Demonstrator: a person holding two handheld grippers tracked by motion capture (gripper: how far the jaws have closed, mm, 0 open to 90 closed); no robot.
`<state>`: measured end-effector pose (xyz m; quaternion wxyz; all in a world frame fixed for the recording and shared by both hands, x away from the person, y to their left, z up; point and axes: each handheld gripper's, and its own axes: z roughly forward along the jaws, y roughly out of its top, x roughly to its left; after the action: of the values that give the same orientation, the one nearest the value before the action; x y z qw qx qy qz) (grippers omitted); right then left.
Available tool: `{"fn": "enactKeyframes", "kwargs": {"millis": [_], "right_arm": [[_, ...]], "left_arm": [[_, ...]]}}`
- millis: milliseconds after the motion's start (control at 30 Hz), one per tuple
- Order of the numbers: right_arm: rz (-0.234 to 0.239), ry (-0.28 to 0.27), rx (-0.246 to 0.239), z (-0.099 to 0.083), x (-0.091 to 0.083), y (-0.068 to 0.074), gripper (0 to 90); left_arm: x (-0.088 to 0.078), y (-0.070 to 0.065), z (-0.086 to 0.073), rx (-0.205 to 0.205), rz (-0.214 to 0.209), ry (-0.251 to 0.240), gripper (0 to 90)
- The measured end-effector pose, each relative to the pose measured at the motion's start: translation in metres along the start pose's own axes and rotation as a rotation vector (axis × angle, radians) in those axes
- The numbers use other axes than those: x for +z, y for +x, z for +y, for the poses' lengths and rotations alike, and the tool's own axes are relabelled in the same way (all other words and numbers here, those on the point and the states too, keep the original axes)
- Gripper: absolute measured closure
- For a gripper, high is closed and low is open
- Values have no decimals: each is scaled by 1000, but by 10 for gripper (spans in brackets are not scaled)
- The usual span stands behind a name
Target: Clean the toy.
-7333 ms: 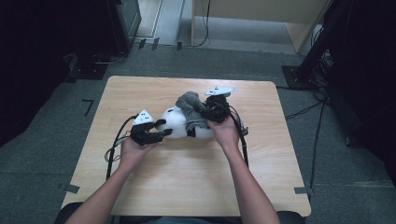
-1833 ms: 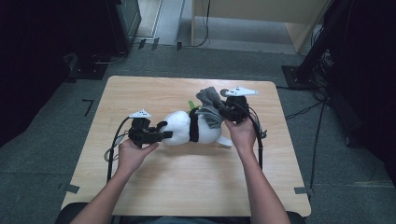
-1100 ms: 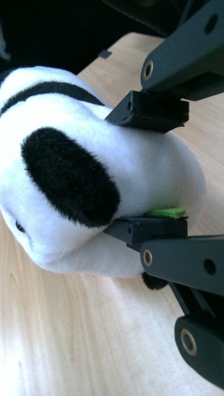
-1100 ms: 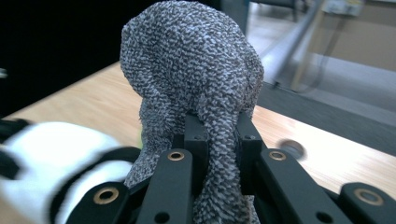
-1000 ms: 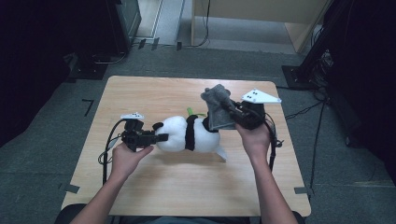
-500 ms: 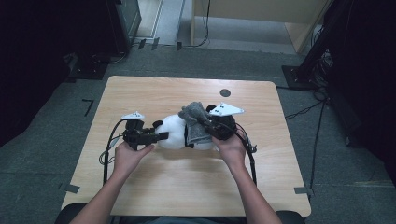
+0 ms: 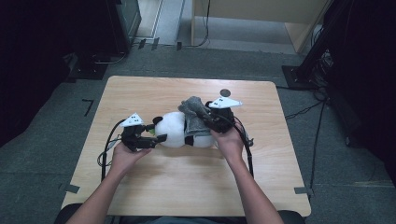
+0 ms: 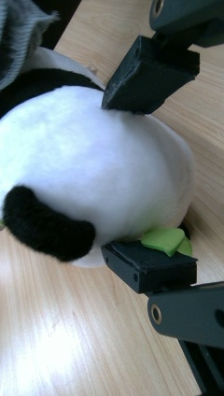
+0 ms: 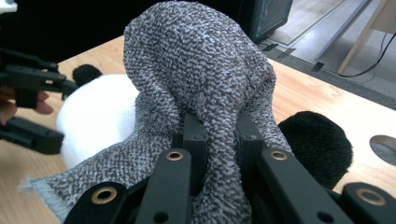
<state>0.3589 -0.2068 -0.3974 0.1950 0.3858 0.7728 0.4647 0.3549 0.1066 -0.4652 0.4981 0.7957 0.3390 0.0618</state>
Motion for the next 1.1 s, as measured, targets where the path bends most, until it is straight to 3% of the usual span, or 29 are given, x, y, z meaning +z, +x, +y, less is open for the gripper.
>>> {"fn": "enactKeyframes", "kwargs": {"millis": [167,267,367,467,500,600,733,867,967,1100], "right_arm": [[0,9,8,5,7,-5,801],[-3,8,18,6,11,-9,801],[-3,4,28,5,13,-12,801],[3,2,39,5,15,-15,801],[2,2,42,5,15,-15,802],[3,19,39,8,18,-17,801],[-2,24,39,11,22,-18,800],[-2,5,58,9,25,-19,796],[-3,-11,94,9,27,-22,789],[13,-14,134,15,21,-22,796]], "left_arm": [[4,2,-4,36,13,-34,292],[6,5,-4,26,15,-52,305],[8,9,-2,17,-4,-48,316],[10,12,-1,40,-21,-48,309],[11,13,-1,67,-19,-45,293],[18,11,0,98,-4,-31,203],[27,9,-1,101,26,-35,160],[30,16,-3,73,23,-53,190],[30,16,-1,32,25,-50,280],[28,10,2,48,44,-34,409]]}}
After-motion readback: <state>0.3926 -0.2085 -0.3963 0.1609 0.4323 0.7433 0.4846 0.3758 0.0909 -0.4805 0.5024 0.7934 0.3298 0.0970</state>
